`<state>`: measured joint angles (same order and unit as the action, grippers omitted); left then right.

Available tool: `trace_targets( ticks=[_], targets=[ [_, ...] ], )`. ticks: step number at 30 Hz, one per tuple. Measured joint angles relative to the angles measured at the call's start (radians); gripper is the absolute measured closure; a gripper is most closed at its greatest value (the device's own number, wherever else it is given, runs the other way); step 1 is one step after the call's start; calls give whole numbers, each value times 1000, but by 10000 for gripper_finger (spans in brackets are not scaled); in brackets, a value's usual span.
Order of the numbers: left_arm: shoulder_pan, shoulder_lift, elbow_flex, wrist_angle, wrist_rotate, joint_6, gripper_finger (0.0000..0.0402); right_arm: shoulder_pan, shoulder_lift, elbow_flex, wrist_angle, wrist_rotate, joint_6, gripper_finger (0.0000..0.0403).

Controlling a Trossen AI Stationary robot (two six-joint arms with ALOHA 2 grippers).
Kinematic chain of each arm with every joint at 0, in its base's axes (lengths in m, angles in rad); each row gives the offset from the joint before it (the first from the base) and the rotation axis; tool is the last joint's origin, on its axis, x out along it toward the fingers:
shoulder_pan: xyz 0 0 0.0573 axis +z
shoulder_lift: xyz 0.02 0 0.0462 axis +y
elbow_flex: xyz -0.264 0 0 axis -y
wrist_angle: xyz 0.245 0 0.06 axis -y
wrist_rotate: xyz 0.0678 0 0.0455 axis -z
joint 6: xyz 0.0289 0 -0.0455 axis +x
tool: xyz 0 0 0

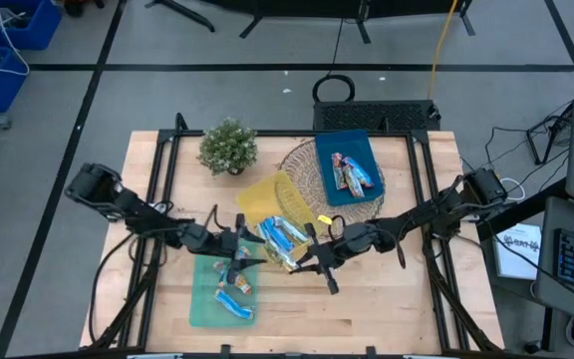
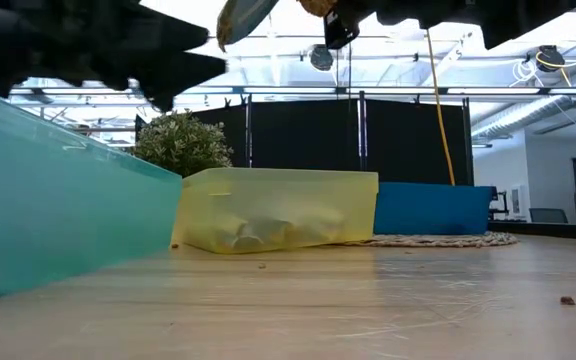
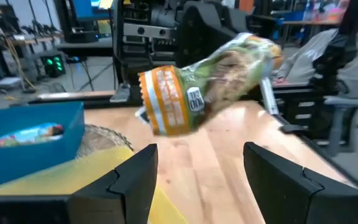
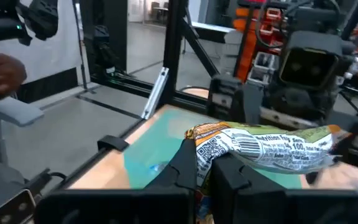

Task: Pick and place Granola Bars by type
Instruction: Put the yellow granola bar into the green bin

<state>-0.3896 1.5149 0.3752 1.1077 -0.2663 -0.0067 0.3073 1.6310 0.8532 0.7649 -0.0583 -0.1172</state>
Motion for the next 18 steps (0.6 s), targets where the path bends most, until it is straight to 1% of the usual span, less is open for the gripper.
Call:
trace_targets(
  ticks=[3,7,15,18],
  targets=[
    [20,39,52,-3,-4,37,160,0,0,0,3,0,3,396],
    [60,47,75,-2,20,42,160,1,0,0,1,1,23,395],
    [123,46,76,47,202,-4,160,2,-1,0,-20,0,31,395],
    [125,46,76,50,314,-5,160,2,-1,0,-23,0,30,395]
  ],
)
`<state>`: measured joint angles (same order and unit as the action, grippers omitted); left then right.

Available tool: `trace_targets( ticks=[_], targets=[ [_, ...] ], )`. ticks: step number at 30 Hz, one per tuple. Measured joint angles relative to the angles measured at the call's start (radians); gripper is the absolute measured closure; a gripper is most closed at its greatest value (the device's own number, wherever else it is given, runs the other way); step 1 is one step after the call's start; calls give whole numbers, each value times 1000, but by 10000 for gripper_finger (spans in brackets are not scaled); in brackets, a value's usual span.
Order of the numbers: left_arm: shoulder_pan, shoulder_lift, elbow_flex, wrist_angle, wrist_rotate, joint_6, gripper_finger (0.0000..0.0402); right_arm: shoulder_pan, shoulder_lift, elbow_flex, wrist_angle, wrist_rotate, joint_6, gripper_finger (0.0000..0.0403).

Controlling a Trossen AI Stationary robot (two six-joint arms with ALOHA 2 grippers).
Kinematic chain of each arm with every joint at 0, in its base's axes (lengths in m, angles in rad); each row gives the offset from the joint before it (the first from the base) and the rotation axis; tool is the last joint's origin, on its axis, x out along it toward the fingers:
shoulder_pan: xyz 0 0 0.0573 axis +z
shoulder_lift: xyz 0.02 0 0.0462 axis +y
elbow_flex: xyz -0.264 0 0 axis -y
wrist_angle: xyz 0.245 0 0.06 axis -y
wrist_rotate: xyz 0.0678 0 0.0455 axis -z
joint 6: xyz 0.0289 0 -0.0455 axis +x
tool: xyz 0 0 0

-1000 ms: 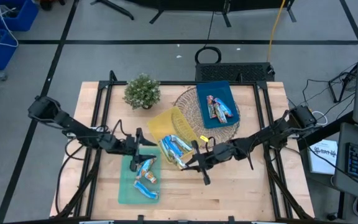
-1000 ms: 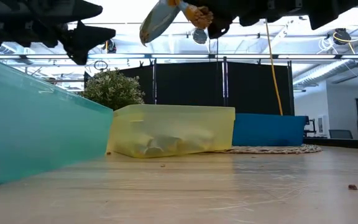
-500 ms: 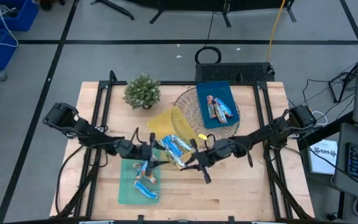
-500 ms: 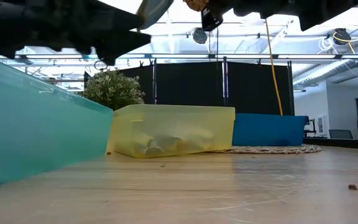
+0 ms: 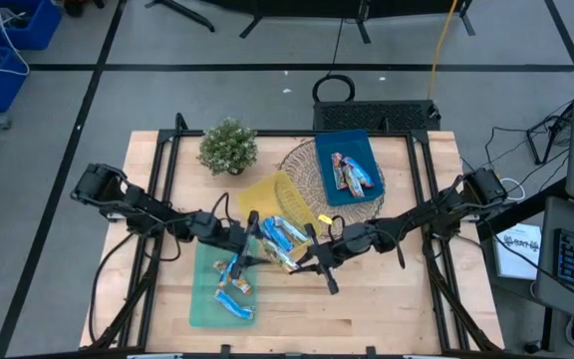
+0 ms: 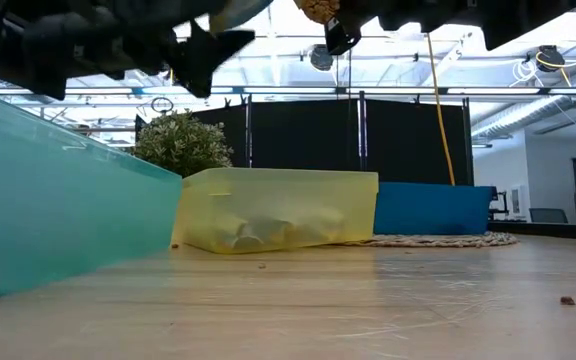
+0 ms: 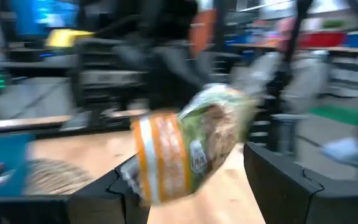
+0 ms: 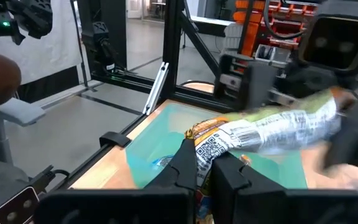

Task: Pick and place Granola Bars by type
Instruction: Put the yellow granola bar into the green bin

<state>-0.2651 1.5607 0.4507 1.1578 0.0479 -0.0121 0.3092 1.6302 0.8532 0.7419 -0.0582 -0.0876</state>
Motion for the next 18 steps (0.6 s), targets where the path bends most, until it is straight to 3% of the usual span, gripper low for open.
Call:
trace_targets(
  ticks=[3,6,18],
  targets=[
    [-6,0,0,23,99,0,160,0,0,0,-9,-1,-1,395],
    [-6,0,0,28,131,0,160,0,0,0,-12,-1,-2,395],
    [-1,-5,0,27,112,-13,160,0,0,0,-17,0,0,395]
  ],
)
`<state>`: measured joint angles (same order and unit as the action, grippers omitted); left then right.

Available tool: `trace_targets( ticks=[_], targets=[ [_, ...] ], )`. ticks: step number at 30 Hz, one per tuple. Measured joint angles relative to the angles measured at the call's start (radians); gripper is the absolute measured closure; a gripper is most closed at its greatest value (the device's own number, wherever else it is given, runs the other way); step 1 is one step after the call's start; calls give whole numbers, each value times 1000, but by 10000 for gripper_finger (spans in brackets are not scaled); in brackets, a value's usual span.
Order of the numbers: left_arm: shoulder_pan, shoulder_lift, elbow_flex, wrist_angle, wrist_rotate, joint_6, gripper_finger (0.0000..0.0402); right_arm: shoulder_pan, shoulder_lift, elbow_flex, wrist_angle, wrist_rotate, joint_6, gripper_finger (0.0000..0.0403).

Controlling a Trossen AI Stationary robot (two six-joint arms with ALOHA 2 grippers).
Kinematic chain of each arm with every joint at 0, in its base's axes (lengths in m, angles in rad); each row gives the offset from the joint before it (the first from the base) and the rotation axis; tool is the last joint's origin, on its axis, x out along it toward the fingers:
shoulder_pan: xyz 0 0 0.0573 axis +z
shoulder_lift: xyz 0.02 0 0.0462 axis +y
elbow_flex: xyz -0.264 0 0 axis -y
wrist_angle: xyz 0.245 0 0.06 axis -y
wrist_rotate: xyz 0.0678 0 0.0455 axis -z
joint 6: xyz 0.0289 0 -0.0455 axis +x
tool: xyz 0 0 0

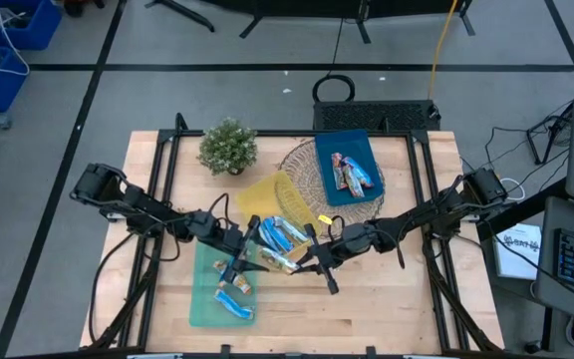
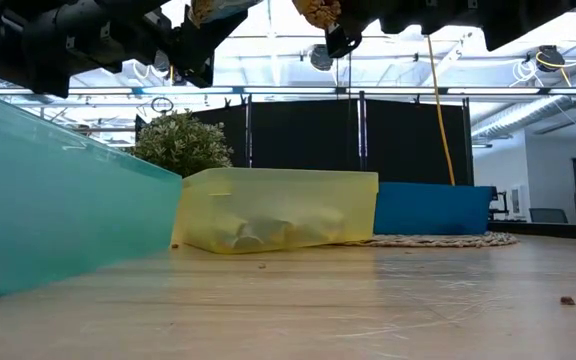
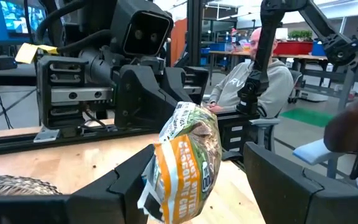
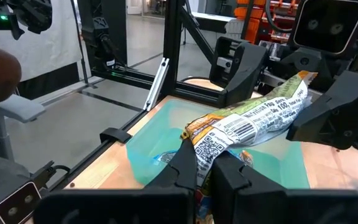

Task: Pick and place Granola Bars by type
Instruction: Put the yellow granola bar into the green bin

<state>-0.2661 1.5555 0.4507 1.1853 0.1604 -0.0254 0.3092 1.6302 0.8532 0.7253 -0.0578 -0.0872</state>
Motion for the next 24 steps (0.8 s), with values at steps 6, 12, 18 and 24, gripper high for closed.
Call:
trace_targets(
  ticks=[6,12,18,24],
  targets=[
    [0,0,0,0,23,8,163,0,0,0,-7,0,14,395],
    [0,0,0,0,23,75,239,0,0,0,-5,-1,15,395],
    [0,0,0,1,64,145,356,0,0,0,-5,0,15,394],
    [1,0,0,2,75,152,362,0,0,0,-4,1,15,378]
  ],
)
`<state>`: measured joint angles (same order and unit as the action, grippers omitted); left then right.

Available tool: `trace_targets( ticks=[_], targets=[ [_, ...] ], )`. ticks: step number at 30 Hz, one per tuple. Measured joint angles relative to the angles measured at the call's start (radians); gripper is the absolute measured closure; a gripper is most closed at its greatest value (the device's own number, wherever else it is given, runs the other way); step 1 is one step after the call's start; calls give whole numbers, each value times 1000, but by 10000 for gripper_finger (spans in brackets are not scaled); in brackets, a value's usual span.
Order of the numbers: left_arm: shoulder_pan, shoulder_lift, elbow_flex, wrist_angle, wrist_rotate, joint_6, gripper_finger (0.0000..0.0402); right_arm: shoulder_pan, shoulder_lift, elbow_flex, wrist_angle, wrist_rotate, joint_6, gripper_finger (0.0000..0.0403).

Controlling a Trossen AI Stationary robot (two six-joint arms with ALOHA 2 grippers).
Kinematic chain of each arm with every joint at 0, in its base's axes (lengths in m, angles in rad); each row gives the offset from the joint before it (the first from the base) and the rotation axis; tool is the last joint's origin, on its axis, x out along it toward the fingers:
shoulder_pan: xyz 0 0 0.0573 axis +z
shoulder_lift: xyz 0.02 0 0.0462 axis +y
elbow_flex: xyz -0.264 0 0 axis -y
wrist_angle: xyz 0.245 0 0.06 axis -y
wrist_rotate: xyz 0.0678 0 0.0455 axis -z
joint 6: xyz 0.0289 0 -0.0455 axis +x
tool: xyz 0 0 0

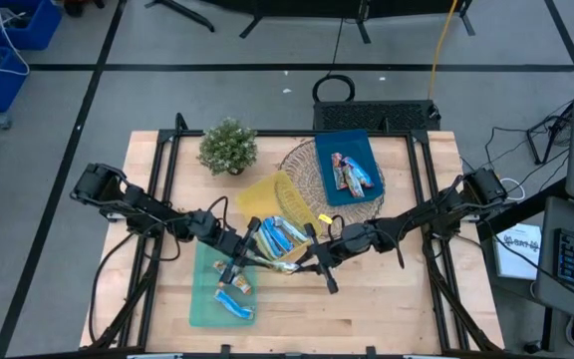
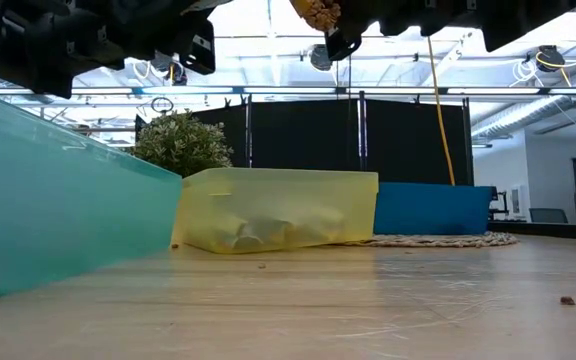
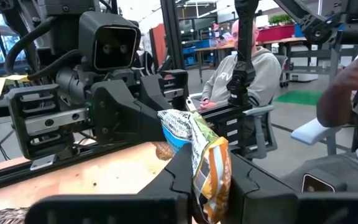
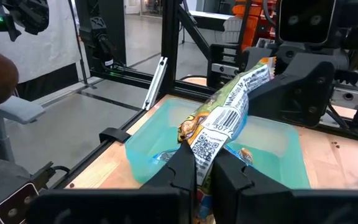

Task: Pick and place Granola Bars by type
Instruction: Put the yellow granola bar into the green bin

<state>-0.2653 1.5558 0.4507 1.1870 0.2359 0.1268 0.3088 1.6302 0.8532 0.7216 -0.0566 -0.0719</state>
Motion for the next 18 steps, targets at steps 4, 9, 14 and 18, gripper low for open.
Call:
trace_targets(
  ticks=[4,9,14,18],
  targets=[
    [-1,0,0,-1,6,1,364,0,0,0,0,0,0,346],
    [-1,0,0,-2,6,0,366,0,0,0,-8,0,0,277],
    [-1,0,0,-9,5,0,367,0,0,0,-8,1,0,195],
    [-1,0,0,-11,2,0,368,0,0,0,-11,2,-2,137]
  ],
)
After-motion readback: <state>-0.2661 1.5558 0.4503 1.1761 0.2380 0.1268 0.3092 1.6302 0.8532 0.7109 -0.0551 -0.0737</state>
